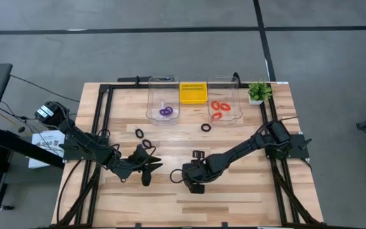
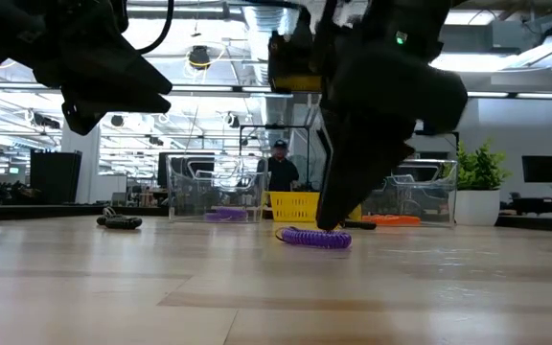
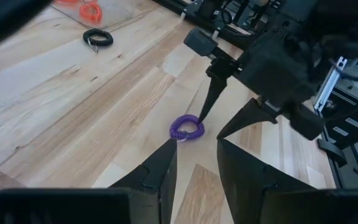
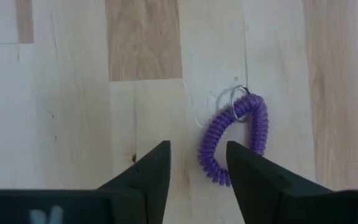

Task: Sort spring keychains
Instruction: Put the purple spring keychain into the left transparent bin

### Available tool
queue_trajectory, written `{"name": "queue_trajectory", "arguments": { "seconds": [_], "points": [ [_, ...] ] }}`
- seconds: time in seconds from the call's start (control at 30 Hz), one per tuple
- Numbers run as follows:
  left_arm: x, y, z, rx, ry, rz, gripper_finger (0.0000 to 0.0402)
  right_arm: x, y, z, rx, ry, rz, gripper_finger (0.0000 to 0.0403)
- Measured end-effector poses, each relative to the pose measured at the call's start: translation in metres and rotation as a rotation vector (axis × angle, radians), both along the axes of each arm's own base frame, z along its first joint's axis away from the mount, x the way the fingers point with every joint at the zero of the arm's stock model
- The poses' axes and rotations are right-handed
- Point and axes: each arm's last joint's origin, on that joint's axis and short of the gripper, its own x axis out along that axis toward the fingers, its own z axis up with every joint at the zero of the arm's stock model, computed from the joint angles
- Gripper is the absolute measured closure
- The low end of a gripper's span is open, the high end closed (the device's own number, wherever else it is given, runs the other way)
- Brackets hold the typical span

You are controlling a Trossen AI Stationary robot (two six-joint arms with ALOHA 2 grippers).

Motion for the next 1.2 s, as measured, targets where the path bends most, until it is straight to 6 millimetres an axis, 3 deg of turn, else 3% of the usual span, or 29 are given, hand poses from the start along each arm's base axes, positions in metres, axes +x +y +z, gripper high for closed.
{"name": "queue_trajectory", "arguments": {
  "seconds": [0.33,0.57,0.63,0.77,0.87,1.0,1.2],
  "points": [
    [0.000,0.000,0.000,-0.006,-0.004,0.001,0.0289,-0.009,-0.007,-0.037,0.068,-0.015,-0.065,0.0282],
    [0.000,0.000,0.000,-0.006,-0.003,0.001,0.0289,-0.011,-0.002,-0.034,0.087,-0.024,-0.063,0.0371],
    [0.000,0.000,0.000,-0.005,-0.004,0.002,0.0289,-0.010,-0.002,-0.024,0.104,-0.036,-0.059,0.0389],
    [0.000,0.000,0.000,-0.006,-0.004,0.002,0.0289,-0.011,-0.002,-0.009,0.109,-0.052,-0.048,0.0376],
    [0.001,0.000,0.001,-0.042,-0.016,0.013,0.0289,-0.010,-0.004,0.019,0.098,-0.151,-0.055,0.0377],
    [0.003,-0.002,0.007,-0.138,-0.072,0.015,0.0289,-0.015,-0.009,0.045,0.047,-0.240,-0.075,0.0396],
    [0.015,0.003,0.023,-0.359,-0.206,-0.032,0.0289,-0.018,-0.010,0.092,0.046,-0.451,-0.039,0.0390]
  ]
}}
